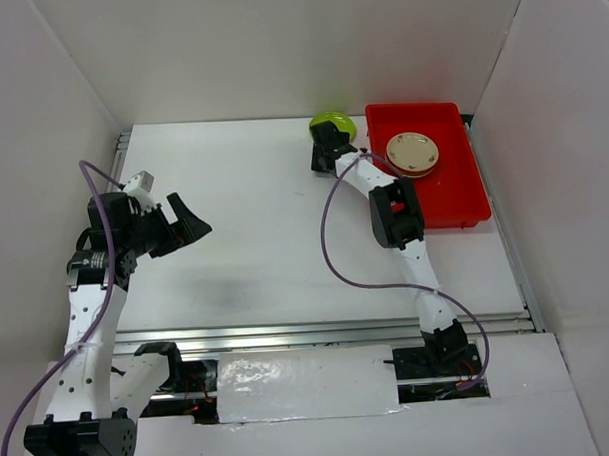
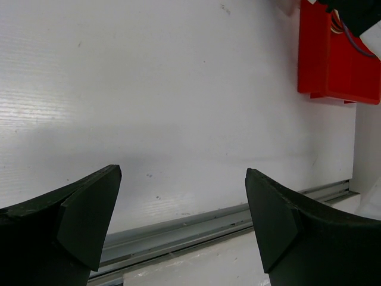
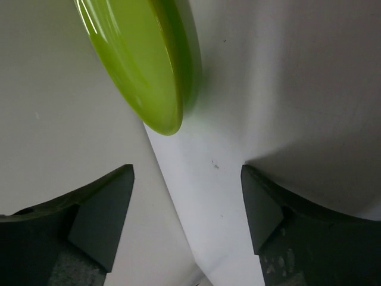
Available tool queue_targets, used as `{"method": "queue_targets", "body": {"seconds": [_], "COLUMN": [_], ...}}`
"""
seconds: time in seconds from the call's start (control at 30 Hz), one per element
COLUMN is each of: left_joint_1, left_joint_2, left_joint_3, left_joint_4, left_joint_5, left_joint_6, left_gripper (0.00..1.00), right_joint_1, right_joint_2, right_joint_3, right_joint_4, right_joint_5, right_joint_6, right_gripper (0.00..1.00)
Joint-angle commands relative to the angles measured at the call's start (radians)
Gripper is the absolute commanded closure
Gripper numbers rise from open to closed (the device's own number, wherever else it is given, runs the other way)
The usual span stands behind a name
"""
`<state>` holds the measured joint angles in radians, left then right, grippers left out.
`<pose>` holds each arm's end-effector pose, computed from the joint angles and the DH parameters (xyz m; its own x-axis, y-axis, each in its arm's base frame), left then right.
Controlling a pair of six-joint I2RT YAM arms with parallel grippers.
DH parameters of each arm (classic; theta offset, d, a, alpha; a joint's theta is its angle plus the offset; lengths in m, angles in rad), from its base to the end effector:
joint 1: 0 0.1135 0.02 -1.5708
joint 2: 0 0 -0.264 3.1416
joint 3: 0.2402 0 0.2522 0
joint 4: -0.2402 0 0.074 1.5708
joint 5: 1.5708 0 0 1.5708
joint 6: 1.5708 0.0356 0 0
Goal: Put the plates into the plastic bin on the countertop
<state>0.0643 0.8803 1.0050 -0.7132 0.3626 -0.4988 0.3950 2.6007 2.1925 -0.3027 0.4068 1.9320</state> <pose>0.1771 -0.0012 0.3475 -0.5986 -0.4867 -0.6362 -0.0592 0.8189 -0.5708 0.5369 0.2086 0.1376 0.1411 0.9896 0.0263 0.5905 -0.1055 0.8001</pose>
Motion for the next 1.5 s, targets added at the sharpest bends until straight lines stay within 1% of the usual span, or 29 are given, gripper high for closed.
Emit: {"method": "queue_targets", "body": {"seconds": [0.0, 0.1, 0.23, 0.37, 0.5, 0.6, 0.67, 0.77, 0.93, 1.1, 1.13, 1.17, 1.23, 1.27, 1.47], "left_joint_1": [0.009, 0.009, 0.009, 0.012, 0.014, 0.012, 0.012, 0.014, 0.014, 0.014, 0.014, 0.015, 0.014, 0.015, 0.017], "left_joint_2": [-0.012, -0.009, -0.004, -0.006, -0.009, -0.01, -0.014, -0.014, -0.021, -0.015, -0.014, -0.015, -0.017, -0.018, -0.024], "left_joint_3": [-0.012, -0.006, -0.002, 0.0, -0.005, -0.012, -0.017, -0.017, -0.023, -0.017, -0.014, -0.014, -0.014, -0.014, -0.023], "left_joint_4": [0.054, 0.055, 0.061, 0.063, 0.066, 0.075, 0.081, 0.081, 0.087, 0.089, 0.086, 0.084, 0.084, 0.083, 0.083], "left_joint_5": [0.065, 0.059, 0.081, 0.079, 0.079, 0.09, 0.098, 0.107, 0.102, 0.111, 0.111, 0.108, 0.111, 0.11, 0.105], "left_joint_6": [0.023, 0.023, 0.02, 0.016, 0.017, 0.017, 0.013, 0.017, 0.014, 0.014, 0.016, 0.013, 0.013, 0.014, 0.016], "left_gripper": [0.01, 0.01, 0.01, 0.01, 0.01, 0.01, 0.01, 0.01, 0.01, 0.01, 0.01, 0.01, 0.01, 0.01, 0.01], "right_joint_1": [-0.013, -0.018, -0.027, -0.031, -0.038, -0.042, -0.047, -0.054, -0.07, -0.079, -0.081, -0.081, -0.084, -0.085, -0.094], "right_joint_2": [0.062, 0.084, 0.11, 0.124, 0.133, 0.139, 0.14, 0.144, 0.154, 0.162, 0.165, 0.167, 0.173, 0.171, 0.151], "right_joint_3": [0.096, 0.124, 0.17, 0.182, 0.193, 0.187, 0.185, 0.176, 0.177, 0.182, 0.187, 0.191, 0.196, 0.191, 0.139], "right_joint_4": [-0.104, -0.099, -0.104, -0.099, -0.087, -0.053, -0.029, 0.01, 0.056, 0.074, 0.077, 0.077, 0.079, 0.083, 0.138], "right_joint_5": [0.033, 0.046, 0.055, 0.072, 0.093, 0.101, 0.102, 0.098, 0.084, 0.075, 0.073, 0.073, 0.069, 0.067, 0.037], "right_joint_6": [0.012, 0.012, 0.012, 0.009, -0.002, -0.025, -0.056, -0.077, -0.108, -0.122, -0.123, -0.129, -0.13, -0.133, -0.146], "right_gripper": [0.23, 0.28, 0.29, 0.28, 0.3, 0.36, 0.42, 0.45, 0.47, 0.53, 0.55, 0.59, 0.63, 0.67, 0.76]}}
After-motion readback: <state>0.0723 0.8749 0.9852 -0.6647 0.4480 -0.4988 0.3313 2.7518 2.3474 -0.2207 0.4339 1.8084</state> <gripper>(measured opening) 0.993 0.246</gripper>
